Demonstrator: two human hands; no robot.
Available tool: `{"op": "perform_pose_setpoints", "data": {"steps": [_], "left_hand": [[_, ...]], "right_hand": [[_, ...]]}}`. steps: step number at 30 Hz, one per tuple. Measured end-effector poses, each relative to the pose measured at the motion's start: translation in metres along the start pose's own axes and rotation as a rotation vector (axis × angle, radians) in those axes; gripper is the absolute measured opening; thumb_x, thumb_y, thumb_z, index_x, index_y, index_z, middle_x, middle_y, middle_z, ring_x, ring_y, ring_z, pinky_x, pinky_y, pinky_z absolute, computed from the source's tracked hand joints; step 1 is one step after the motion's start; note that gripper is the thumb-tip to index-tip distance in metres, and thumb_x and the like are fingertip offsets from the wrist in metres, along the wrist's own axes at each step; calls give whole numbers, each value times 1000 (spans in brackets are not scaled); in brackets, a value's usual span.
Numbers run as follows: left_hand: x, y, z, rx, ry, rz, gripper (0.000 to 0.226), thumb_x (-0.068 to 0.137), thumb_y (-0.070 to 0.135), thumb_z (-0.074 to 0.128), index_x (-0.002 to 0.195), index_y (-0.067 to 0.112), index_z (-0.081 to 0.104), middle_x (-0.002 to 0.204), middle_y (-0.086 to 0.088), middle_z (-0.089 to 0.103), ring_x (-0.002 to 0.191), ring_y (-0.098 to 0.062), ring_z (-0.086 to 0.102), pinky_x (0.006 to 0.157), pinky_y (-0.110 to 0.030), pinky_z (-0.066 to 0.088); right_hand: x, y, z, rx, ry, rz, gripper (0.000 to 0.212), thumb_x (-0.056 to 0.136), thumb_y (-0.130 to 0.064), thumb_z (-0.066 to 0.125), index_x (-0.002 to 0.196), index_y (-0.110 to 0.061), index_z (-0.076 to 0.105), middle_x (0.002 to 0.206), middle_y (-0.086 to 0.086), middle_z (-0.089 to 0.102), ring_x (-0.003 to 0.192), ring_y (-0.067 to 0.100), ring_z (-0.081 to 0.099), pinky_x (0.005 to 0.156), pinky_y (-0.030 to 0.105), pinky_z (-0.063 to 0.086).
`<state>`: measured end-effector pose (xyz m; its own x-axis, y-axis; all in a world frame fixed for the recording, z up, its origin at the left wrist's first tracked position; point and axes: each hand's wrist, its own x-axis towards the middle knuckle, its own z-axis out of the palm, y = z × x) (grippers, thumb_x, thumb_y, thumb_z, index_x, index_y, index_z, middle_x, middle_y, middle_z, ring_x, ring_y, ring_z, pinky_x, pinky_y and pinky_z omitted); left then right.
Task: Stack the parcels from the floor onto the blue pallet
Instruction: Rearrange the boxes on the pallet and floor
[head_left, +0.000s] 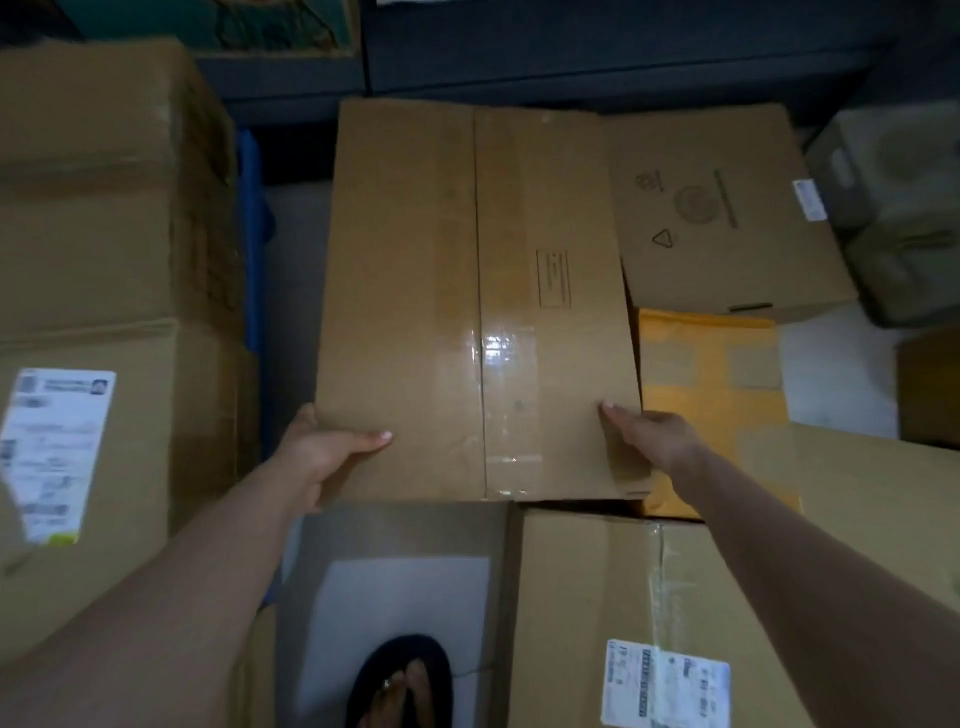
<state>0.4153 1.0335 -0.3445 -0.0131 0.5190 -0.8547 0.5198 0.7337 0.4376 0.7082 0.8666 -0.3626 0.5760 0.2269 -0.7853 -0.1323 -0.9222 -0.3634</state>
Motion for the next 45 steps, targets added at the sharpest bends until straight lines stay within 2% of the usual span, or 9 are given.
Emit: {"op": "perform_pose_setpoints", "data": {"steps": [3, 6, 12, 16, 19, 27, 32, 38, 45], "left_hand": [[-32, 10, -2, -20, -72, -33, 66, 62, 12, 84, 110, 30, 42, 95, 1, 56, 82, -19, 54, 62, -35, 50], [-68, 39, -17, -37, -113, -22, 65, 64, 13, 83, 111, 36, 43, 101, 5, 53, 94, -22, 53, 77, -48, 52], [-163, 104, -49, -30, -140, 27, 70, 70, 11, 79, 127, 30, 45, 119, 1, 48, 112, -30, 48, 81, -60, 51], [-233, 117, -69, -87, -151, 47, 72, 74, 7, 76, 131, 32, 41, 121, 2, 48, 105, -26, 47, 86, -62, 48], [-286, 114, -89, -165, -133, 56, 84, 73, 8, 77, 141, 33, 33, 133, 3, 48, 116, -26, 48, 85, -60, 49], [-417, 80, -155, -414, -42, 96, 108, 58, 7, 83, 144, 40, 26, 146, 4, 39, 112, -25, 51, 76, -55, 53], [-465, 38, -199, -575, 67, 96, 95, 74, -3, 71, 146, 35, 22, 148, 1, 36, 127, -33, 44, 91, -60, 45], [-472, -18, -260, -736, 164, 87, 92, 71, -3, 73, 144, 36, 31, 142, -4, 46, 125, -35, 46, 92, -64, 44], [-427, -56, -294, -912, 149, -167, 80, 80, -1, 67, 142, 36, 32, 146, 0, 37, 130, -39, 38, 93, -68, 40]], "right_hand": [[-31, 1, -23, 297, -65, 4, 47, 83, -41, 65, 125, -22, 54, 125, 6, 54, 116, 31, 50, 95, 51, 46], [-71, -15, -55, 400, -112, -34, 50, 83, -25, 68, 130, -28, 50, 124, 4, 55, 112, 28, 51, 87, 58, 50], [-165, -57, -119, 409, -102, -28, 58, 83, -22, 69, 136, -25, 45, 126, 3, 52, 119, 29, 48, 78, 58, 55], [-233, -69, -151, 465, -103, -52, 37, 83, -19, 69, 113, -33, 52, 99, -11, 56, 101, 21, 51, 65, 47, 57], [-281, -82, -174, 455, -141, -132, 25, 84, -16, 67, 96, -35, 56, 98, -13, 58, 92, 12, 54, 60, 40, 56], [-398, -115, -225, 343, -263, -332, 51, 85, -16, 66, 125, -41, 47, 108, -15, 56, 97, 10, 53, 82, 49, 55], [-448, -152, -189, 211, -346, -416, 60, 87, -13, 63, 139, -35, 42, 124, -1, 55, 110, 23, 52, 90, 53, 51], [-475, -195, -109, 87, -478, -448, 65, 86, -13, 64, 141, -36, 38, 124, -2, 57, 108, 23, 54, 93, 52, 48], [-471, -235, -14, -46, -522, -322, 54, 85, -21, 64, 132, -38, 43, 112, -7, 57, 96, 18, 54, 92, 47, 45]]}}
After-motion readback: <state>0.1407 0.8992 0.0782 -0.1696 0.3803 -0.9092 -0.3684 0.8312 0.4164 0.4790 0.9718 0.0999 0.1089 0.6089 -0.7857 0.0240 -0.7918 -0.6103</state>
